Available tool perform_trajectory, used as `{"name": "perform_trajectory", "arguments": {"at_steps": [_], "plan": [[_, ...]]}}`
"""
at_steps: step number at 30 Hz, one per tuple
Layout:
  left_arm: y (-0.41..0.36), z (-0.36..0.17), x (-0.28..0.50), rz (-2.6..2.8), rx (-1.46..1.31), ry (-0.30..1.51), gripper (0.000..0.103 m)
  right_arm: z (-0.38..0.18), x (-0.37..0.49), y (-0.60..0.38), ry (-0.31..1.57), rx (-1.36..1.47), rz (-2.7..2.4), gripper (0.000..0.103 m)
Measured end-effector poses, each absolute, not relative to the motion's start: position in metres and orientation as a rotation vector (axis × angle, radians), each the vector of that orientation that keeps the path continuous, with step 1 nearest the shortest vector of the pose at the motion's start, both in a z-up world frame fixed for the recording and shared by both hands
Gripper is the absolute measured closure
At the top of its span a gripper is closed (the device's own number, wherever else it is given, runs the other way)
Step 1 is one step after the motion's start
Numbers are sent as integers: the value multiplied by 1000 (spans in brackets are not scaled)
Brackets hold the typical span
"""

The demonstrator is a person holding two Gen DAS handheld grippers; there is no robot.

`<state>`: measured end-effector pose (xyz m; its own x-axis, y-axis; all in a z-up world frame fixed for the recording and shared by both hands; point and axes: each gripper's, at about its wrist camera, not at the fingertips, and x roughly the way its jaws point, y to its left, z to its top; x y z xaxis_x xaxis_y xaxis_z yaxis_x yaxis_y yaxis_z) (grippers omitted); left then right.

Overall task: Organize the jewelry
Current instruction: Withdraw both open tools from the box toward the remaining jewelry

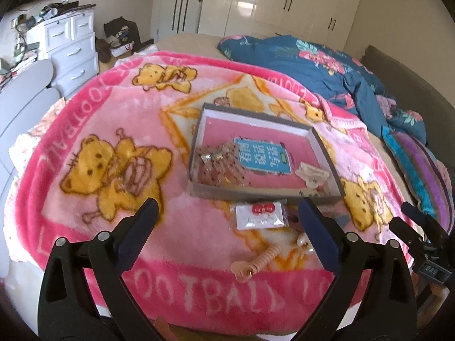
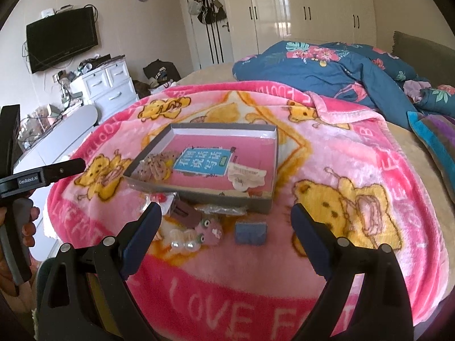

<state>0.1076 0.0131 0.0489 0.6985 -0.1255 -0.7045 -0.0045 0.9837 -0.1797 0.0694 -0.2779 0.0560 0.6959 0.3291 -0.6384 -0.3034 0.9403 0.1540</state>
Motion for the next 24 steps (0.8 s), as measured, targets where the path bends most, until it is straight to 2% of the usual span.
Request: {"name": "perform_trajectory", "arguments": {"at_steps": [24], "plan": [[-17, -10, 130, -109, -155, 938, 11, 2, 82, -286, 833, 54, 318, 12]]}}
